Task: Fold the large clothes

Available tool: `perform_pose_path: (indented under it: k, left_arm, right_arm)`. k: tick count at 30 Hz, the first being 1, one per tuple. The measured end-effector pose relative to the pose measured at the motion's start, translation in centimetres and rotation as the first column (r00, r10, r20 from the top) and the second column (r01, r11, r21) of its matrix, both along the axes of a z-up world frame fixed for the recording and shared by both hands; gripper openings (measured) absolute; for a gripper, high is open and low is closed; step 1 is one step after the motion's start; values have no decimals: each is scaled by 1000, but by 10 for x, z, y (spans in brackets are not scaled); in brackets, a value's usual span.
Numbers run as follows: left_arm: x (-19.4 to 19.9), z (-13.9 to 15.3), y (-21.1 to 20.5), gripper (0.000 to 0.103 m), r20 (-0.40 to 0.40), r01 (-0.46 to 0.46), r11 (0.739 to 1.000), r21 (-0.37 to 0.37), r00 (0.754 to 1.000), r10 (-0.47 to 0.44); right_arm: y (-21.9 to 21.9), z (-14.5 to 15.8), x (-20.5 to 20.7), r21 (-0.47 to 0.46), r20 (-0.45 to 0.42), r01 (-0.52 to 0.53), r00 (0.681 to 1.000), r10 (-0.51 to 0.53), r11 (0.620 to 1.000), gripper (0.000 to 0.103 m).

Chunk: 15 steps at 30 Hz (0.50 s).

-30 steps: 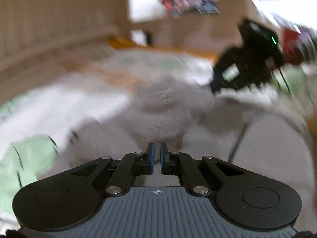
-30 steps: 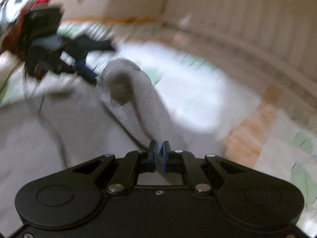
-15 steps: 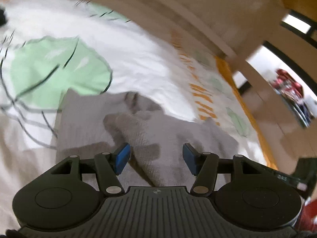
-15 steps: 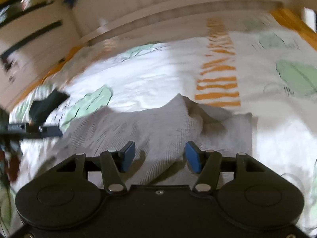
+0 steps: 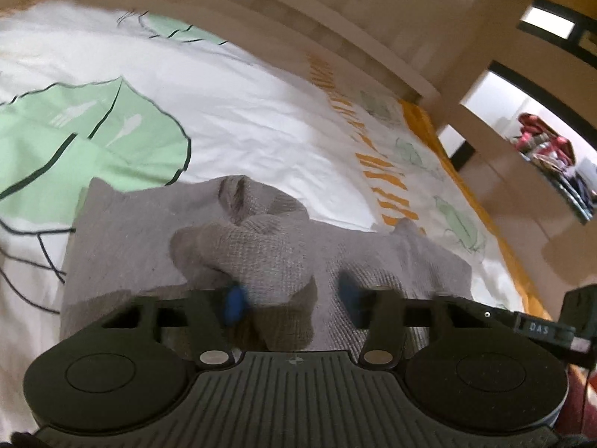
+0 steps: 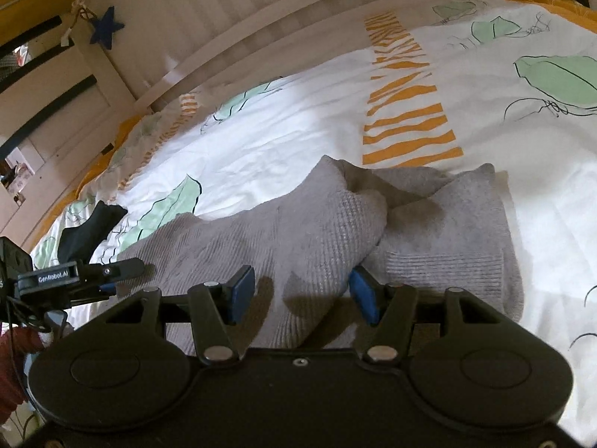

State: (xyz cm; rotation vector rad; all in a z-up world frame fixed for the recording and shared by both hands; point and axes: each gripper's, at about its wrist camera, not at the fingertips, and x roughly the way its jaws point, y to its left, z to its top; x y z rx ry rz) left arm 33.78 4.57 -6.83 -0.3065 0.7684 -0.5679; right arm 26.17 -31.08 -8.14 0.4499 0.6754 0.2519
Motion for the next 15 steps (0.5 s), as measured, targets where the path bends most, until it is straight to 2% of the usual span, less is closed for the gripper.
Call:
perform_pose_path:
  k: [1,2,3,4,8,10,13,15]
  left_arm:
    - [1,0,1,12,14,-7,1000,3,1000,7]
    - [0,3,5,12,32,-19,1000,-7,999,19]
    - [1,5,9,12,42,-25,999,-27,999,26]
    - [1,8,14,12,44,-29,998,-48,999,31]
    - [5,14,28,12,36,-65,997,-51,997,66]
    - [8,10,39,12,3,-107,993,-40,994,108]
    - [15,-2,56,12,-63,-191,981,-6,980,191]
    - [17,-3,60,12,-62,-195,980,21,979,196]
  right_arm:
    - [1,0,0,-1,2,1,1000,-1,1000,62]
    - [1,0,0,-2,4,2,1000,-2,1000,51]
    - [2,0,-1,-7,10,2,1000,-2,1000,36]
    - [4,3,-2,-21,20,3,1000,-2,1000,14]
    - [11,27,-12,-36,121,-11,992,16,999,12]
    - [6,33,-15,-9,120,5,993,-4,1000,12]
    - [-3,20,-14,-28,23,57,998,-57,998,12]
    - [-11,-3,-8,-23,-111,105,988,-107,994,13]
